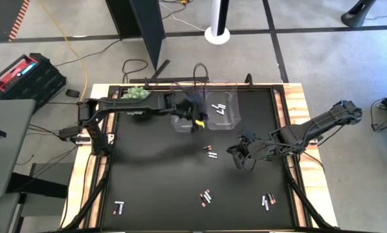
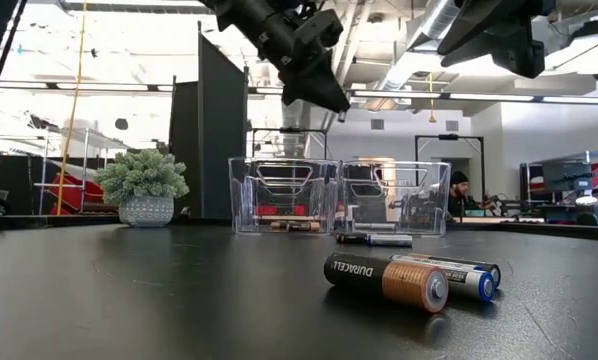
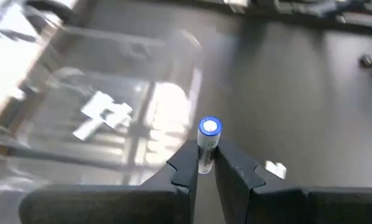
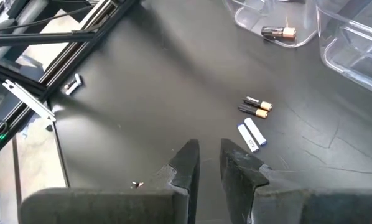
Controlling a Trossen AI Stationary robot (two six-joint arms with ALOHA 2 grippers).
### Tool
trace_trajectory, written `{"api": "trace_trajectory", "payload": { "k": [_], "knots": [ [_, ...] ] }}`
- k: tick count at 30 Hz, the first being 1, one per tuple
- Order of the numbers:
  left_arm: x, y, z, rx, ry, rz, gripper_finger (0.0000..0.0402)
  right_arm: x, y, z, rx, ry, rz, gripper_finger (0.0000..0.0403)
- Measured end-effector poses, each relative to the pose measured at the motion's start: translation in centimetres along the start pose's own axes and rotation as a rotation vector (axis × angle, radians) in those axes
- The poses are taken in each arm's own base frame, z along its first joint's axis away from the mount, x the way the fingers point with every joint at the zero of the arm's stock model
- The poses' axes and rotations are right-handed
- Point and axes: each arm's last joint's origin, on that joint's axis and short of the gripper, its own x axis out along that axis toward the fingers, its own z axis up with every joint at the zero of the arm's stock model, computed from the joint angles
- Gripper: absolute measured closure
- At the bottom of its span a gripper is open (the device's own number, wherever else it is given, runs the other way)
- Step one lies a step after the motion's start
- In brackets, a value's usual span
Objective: Sort batteries
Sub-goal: Put the white battery into the right transparent bin
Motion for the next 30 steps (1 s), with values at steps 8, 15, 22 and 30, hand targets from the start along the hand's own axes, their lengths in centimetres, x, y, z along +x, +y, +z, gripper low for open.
{"api": "trace_trajectory", "payload": {
  "k": [8, 15, 22, 30],
  "knots": [
    [0.7, 5.3, 3.3, 0.002, -0.084, 0.094, 0.0362, 0.0, 0.0, 0.0, 0.029, -0.002, 0.002, 0.0321],
    [5.2, 8.9, 5.2, -0.005, -0.073, 0.118, 0.0362, 0.0, 0.0, 0.1, 0.067, -0.002, 0.0, 0.0321],
    [10.7, 11.8, 4.5, -0.078, 0.021, 0.105, 0.0362, 0.0, 0.0, 0.1, 0.107, -0.002, -0.001, 0.0321],
    [14.9, 12.3, 1.7, -0.127, 0.185, 0.062, 0.0362, 0.0, 0.0, 0.0, 0.125, -0.001, -0.003, 0.0321]
  ]
}}
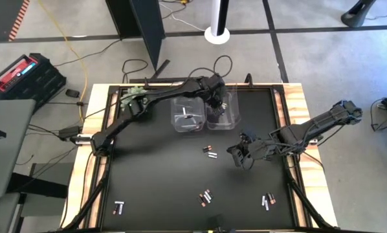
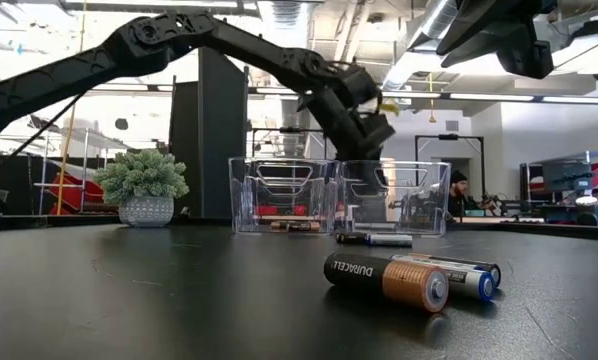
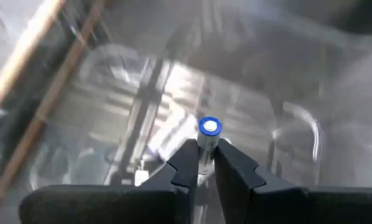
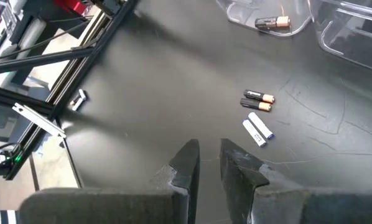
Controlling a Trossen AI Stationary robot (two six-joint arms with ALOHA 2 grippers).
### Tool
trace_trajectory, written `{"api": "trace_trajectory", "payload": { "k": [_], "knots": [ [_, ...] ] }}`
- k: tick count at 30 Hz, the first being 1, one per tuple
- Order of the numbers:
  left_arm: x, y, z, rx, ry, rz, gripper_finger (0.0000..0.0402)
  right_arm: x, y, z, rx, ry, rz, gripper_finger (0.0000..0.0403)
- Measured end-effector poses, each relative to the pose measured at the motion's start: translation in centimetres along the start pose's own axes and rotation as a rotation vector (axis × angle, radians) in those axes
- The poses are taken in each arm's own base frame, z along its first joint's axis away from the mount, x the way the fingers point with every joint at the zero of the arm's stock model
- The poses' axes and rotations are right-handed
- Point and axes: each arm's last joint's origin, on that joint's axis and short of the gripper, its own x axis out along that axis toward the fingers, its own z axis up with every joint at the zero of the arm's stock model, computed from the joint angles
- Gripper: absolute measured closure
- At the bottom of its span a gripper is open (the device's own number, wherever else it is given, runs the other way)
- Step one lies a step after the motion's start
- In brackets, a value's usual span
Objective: Sort batteries
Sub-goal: Put the white battery into the right transparent bin
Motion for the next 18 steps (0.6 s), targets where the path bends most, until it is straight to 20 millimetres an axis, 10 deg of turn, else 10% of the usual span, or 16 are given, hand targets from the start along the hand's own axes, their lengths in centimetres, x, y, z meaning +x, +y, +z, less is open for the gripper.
{"api": "trace_trajectory", "payload": {
  "k": [18],
  "knots": [
    [0.57, -0.72, -1.1, -0.002, 0.071, -0.011, 0.0362, 0.0, -0.2, -0.06, -0.009, 0.007, -0.02, 0.0321]
  ]
}}
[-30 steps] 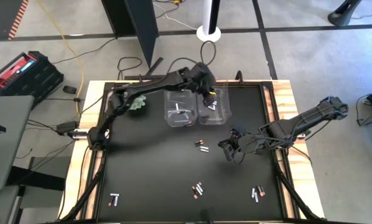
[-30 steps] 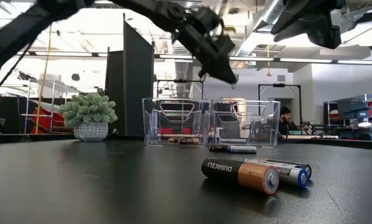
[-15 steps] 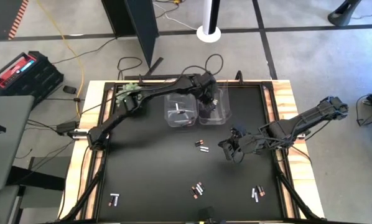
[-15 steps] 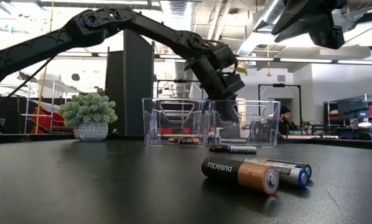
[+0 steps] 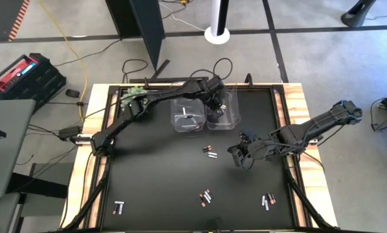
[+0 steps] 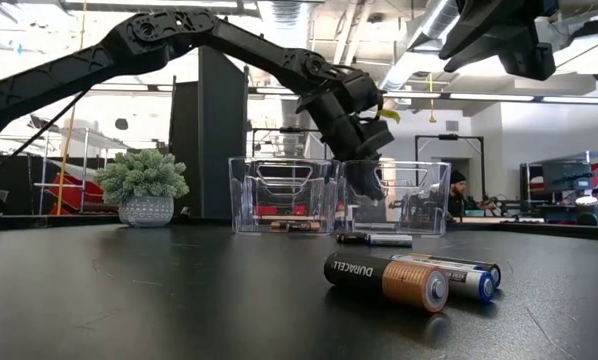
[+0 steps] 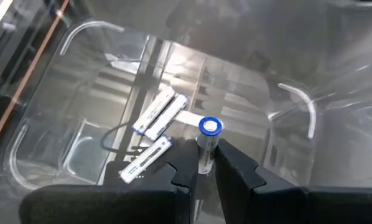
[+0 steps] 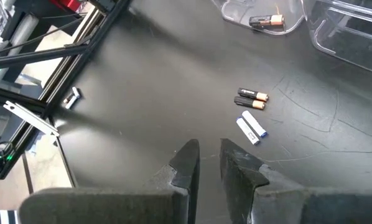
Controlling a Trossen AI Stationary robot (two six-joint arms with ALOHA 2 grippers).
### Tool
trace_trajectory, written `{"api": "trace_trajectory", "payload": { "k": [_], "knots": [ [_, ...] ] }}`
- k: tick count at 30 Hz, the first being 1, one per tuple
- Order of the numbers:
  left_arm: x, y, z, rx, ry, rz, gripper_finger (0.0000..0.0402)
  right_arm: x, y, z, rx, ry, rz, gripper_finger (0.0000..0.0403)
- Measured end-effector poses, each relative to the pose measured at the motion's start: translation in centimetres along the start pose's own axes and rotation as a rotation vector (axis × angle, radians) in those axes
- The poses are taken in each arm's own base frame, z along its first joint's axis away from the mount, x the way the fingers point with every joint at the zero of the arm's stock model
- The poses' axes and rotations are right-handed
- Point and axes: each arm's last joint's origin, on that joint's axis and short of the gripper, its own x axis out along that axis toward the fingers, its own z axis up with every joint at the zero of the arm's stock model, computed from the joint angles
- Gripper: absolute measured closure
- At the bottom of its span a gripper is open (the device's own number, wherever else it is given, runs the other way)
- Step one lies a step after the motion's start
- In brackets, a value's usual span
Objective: Sort batteries
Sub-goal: Put the white battery into the right transparent bin
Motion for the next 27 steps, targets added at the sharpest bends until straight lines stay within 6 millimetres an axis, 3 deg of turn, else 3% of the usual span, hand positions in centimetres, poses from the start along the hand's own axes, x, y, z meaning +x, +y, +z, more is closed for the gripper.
{"api": "trace_trajectory", "payload": {
  "k": [18, 27],
  "knots": [
    [0.02, -0.2, -0.41, -0.002, 0.043, 0.0, 0.0361, -0.02, 0.03, -0.04, 0.006, 0.001, 0.002, 0.0321],
    [0.03, -0.24, -0.41, 0.0, 0.044, 0.014, 0.0312, -0.02, 0.03, -0.04, 0.002, 0.0, 0.002, 0.0321]
  ]
}}
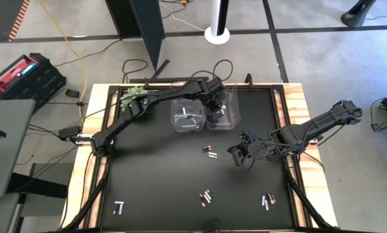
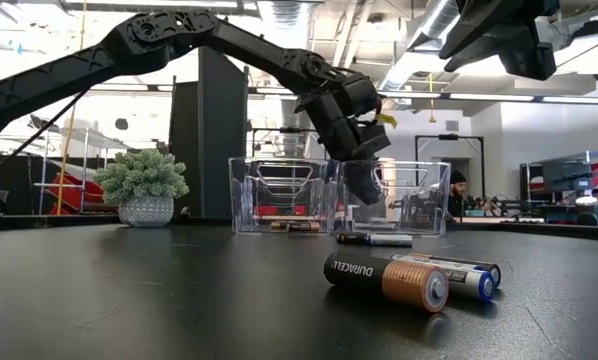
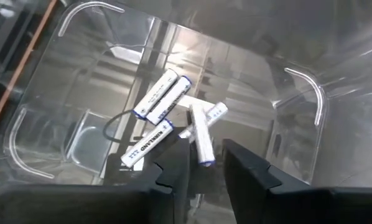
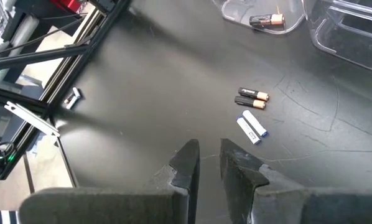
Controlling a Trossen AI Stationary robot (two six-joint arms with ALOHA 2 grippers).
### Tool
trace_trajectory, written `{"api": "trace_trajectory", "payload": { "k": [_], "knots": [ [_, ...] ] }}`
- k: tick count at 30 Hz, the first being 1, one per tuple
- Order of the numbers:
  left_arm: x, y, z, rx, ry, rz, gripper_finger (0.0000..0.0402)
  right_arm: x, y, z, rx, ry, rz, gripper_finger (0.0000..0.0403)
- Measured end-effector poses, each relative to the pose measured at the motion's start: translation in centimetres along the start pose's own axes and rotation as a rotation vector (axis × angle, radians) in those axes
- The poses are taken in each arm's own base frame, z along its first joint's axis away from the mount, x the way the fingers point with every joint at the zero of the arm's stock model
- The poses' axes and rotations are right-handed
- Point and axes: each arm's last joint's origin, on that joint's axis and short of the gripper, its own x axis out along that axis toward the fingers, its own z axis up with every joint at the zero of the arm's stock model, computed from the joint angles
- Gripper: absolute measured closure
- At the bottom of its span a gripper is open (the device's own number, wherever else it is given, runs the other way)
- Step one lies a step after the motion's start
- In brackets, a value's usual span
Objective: Sort batteries
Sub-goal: Put the white battery into the right transparent bin
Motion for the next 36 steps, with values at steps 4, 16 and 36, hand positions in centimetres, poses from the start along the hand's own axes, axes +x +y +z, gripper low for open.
{"api": "trace_trajectory", "payload": {
  "k": [4, 16, 36],
  "knots": [
    [0.0, 0.0, 0.0, 0.009, -0.002, 0.0, 0.0304, 0.0, 0.0, 0.0, -0.003, 0.0, -0.001, 0.0321],
    [-7.5, 0.2, 2.1, -0.044, -0.099, 0.014, 0.0304, 0.0, -0.1, 0.0, -0.036, 0.003, -0.011, 0.0321],
    [-20.2, -12.4, -0.3, 0.231, -0.009, -0.119, 0.0304, 0.1, -0.2, 0.3, -0.187, -0.006, -0.016, 0.0321]
  ]
}}
